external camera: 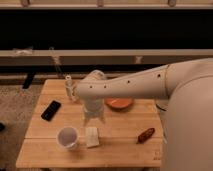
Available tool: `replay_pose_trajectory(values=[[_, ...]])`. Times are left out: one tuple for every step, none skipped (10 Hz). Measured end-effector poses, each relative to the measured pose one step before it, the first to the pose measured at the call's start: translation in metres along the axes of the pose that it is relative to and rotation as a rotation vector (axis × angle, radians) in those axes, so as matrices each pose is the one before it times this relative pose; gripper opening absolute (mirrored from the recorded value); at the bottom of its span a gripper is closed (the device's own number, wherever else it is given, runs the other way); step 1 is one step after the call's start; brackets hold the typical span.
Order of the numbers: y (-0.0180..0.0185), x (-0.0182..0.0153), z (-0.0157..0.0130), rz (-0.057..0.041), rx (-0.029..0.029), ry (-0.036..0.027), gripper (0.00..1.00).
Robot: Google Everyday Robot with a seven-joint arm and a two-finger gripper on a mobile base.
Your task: Place the white sponge in the ceramic bowl
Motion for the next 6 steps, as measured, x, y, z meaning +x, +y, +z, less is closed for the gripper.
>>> replay_pose_trajectory(values=[[0.00255,0.00241,0.00947,-0.00356,-0.00567,0.0066,0.65],[0.00106,0.00227,0.01326,-0.00441,-0.00076,0.01182,0.65],[0.00118,0.00079,0.00777,-0.00277,-0.00076,0.00684,0.65],[0.00047,-0.00017,0.00812,-0.0042,0.00409,0.00581,0.65],[0.00236,-0.00045,0.01199,-0.0049,0.00459,0.01332,0.65],[-0.0004,-0.00193,0.01033,0.00005,0.00328,0.01187,0.65]])
